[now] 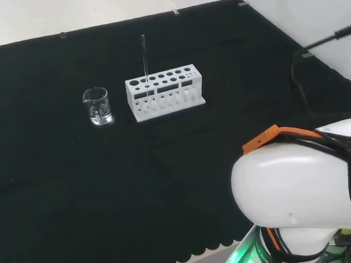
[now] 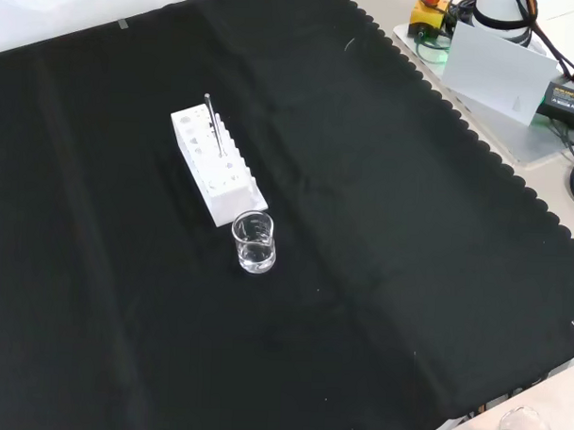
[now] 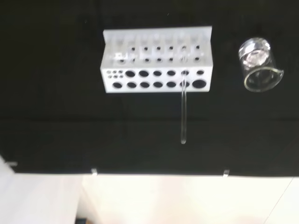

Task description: Take the glass rod from the white test tube rack.

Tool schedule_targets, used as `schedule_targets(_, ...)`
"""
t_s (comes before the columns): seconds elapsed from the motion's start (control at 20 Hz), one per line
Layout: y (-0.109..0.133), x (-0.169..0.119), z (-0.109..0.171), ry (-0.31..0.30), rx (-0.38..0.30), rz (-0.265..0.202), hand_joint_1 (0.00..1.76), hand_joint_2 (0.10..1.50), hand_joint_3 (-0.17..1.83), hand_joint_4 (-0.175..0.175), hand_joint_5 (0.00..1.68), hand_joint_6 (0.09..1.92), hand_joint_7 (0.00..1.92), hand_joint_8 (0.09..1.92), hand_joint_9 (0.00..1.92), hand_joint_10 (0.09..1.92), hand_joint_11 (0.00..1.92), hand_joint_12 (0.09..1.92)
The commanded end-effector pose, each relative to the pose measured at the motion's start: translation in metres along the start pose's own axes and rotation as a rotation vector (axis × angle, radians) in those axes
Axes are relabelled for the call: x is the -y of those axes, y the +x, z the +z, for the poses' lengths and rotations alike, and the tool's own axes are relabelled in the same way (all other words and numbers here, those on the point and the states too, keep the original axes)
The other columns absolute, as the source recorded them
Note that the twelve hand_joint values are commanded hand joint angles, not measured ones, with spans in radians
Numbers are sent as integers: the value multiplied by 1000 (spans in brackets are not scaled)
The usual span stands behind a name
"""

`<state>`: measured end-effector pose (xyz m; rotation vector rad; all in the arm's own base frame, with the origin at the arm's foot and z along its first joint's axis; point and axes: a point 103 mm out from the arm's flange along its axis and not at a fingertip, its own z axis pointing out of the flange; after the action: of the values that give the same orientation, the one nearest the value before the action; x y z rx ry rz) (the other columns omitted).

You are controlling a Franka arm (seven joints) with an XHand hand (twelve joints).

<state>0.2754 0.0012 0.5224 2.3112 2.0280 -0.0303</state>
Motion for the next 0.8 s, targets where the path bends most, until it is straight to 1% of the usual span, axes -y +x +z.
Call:
schedule_targets(0.05,-5,30,-18,-27,40,47,415,1193,-26,-87,0,87,70,87,159,87,254,87)
schedule_targets(0.25,-3,32,-14,-14,46,28,415,1192,-27,-87,0,87,70,87,161,87,253,87)
schedule_targets(0.6,-5,31,-12,-4,42,34,415,1193,-27,-88,0,87,75,87,169,87,253,87)
schedule_targets(0.65,-5,30,-13,6,45,33,414,1193,-27,-88,0,87,76,87,172,87,255,87)
schedule_targets(0.8,-1,22,-14,17,42,11,412,1194,-28,-88,0,87,85,87,181,87,264,87)
